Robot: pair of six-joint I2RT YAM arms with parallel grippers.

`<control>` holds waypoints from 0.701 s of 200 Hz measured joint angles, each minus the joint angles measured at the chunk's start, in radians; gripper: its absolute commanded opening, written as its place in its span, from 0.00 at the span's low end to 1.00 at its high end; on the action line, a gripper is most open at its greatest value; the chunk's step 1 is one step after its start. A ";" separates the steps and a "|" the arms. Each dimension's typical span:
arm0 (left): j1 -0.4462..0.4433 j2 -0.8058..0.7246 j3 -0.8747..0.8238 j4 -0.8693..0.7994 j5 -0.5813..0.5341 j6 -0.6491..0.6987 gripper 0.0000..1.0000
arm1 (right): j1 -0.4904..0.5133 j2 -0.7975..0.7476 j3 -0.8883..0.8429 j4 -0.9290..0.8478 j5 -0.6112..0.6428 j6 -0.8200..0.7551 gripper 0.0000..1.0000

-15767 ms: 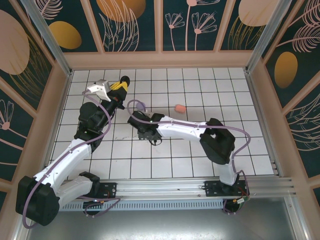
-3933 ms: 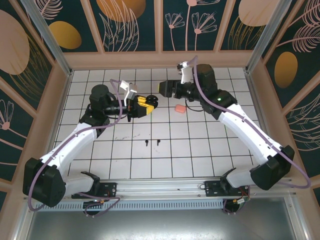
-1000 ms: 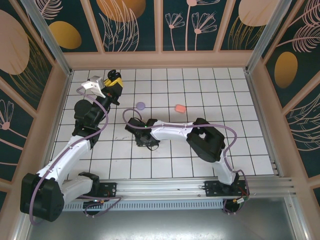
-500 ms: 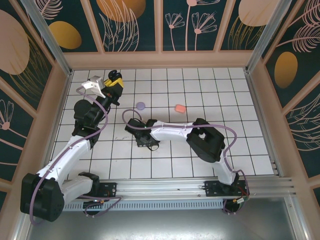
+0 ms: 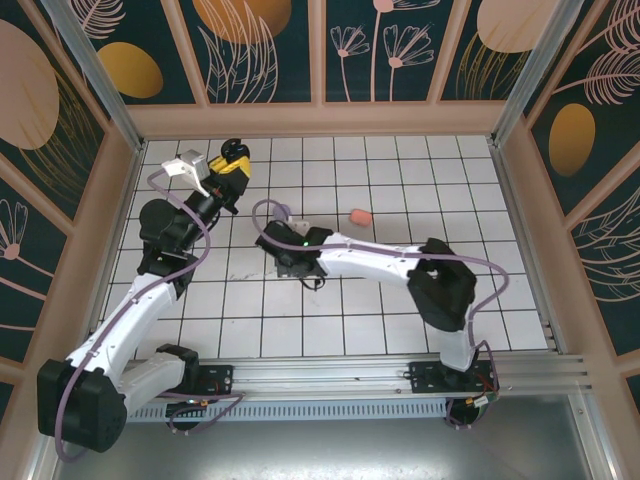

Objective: Insert the wireless bluetooth earbuds into the charging case

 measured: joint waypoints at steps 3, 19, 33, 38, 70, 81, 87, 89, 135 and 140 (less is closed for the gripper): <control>0.000 -0.002 0.001 0.000 0.005 0.002 0.00 | -0.004 -0.014 0.000 -0.001 0.003 -0.003 0.14; 0.000 -0.008 0.002 -0.003 0.044 0.019 0.00 | -0.029 -0.086 0.000 -0.001 0.024 -0.029 0.14; 0.000 -0.009 0.002 -0.002 0.080 0.037 0.00 | -0.058 -0.149 0.000 -0.002 0.035 -0.054 0.14; 0.000 -0.010 0.002 -0.002 0.090 0.042 0.00 | -0.069 -0.171 0.000 -0.003 0.037 -0.062 0.14; 0.000 -0.027 -0.037 0.045 0.135 0.073 0.00 | -0.139 -0.286 0.008 -0.004 0.052 -0.126 0.15; 0.000 -0.035 -0.056 0.058 0.142 0.087 0.00 | -0.157 -0.315 0.019 -0.007 0.053 -0.149 0.15; 0.000 -0.037 -0.064 0.061 0.147 0.094 0.00 | -0.164 -0.330 0.026 -0.007 0.053 -0.163 0.15; 0.000 -0.038 -0.067 0.061 0.149 0.096 0.00 | -0.166 -0.335 0.028 -0.007 0.053 -0.166 0.15; -0.056 -0.037 -0.093 0.034 0.154 0.202 0.00 | -0.177 -0.415 0.100 0.003 0.045 -0.256 0.16; -0.069 -0.037 -0.094 0.026 0.154 0.219 0.00 | -0.177 -0.422 0.105 0.007 0.041 -0.266 0.16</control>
